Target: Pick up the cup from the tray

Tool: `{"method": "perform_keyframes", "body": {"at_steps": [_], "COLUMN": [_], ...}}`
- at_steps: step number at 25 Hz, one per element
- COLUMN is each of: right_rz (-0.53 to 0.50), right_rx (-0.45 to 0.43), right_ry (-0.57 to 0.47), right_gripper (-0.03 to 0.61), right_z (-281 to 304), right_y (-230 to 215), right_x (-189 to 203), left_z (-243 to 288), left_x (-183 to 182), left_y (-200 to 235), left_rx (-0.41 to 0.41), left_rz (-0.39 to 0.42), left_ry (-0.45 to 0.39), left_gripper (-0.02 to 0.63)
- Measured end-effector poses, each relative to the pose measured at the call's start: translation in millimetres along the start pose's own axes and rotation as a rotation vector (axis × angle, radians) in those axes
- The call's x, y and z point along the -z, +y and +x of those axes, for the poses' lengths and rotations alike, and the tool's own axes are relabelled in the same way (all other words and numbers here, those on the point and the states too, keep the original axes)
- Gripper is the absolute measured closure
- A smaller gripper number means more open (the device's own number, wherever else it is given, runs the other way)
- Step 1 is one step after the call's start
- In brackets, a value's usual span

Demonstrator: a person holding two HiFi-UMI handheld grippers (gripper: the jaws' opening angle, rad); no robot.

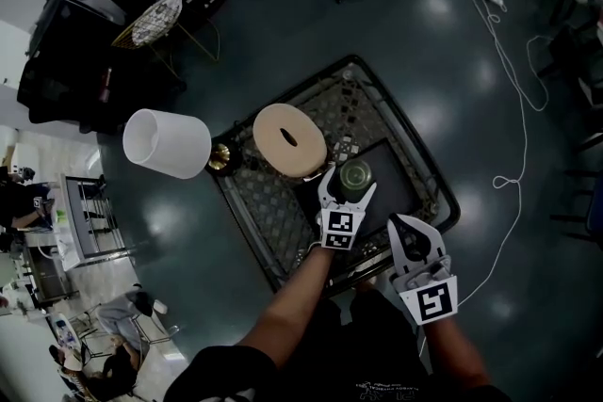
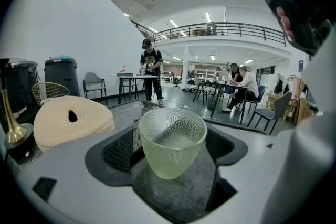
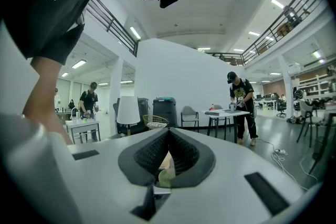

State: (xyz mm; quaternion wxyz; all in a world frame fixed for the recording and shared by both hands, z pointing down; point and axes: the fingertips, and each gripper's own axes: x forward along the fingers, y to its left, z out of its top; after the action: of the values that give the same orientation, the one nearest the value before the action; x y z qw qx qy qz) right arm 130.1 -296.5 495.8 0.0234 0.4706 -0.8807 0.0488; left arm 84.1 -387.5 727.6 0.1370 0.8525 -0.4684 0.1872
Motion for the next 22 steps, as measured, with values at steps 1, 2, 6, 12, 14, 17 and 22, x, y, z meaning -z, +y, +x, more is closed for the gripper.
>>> {"method": "perform_keyframes", "body": {"at_steps": [1,2,6,12,14,17,22], "right_rz": [-0.001,-0.002,-0.006,-0.003,-0.006,-0.005,-0.007], "right_rx": [-0.001,-0.002,-0.003,0.001,0.001,0.002,0.0], "right_ry": [0.0,-0.001,-0.008,-0.001,0.003,0.009,0.008], "right_gripper": [0.569,0.569,0.569,0.569,0.569,0.569,0.569], "right_z": [0.3,0.4,-0.9,-0.9,-3.5,-6.0,-4.1], "right_y": [-0.4,-0.9,-1.6,-4.5,-5.1,-5.6,-4.6], "right_x": [0.4,0.7,-0.4,0.7,1.4,2.7,2.6], "left_z": [2.0,3.9,7.3,12.0,13.0,13.6,13.8], "left_x": [1.2,2.7,7.8,9.5,9.5,10.1,11.0], "left_y": [0.5,0.7,-0.3,4.7,3.8,1.8,3.4], "left_rx": [0.003,0.005,0.009,0.005,0.016,0.027,0.031], "left_rz": [0.001,0.002,0.017,0.062,0.077,0.086,0.084], "left_ry": [0.004,0.009,0.023,0.029,0.027,0.031,0.037], "left_gripper": [0.198,0.198,0.198,0.199,0.202,0.235,0.239]}}
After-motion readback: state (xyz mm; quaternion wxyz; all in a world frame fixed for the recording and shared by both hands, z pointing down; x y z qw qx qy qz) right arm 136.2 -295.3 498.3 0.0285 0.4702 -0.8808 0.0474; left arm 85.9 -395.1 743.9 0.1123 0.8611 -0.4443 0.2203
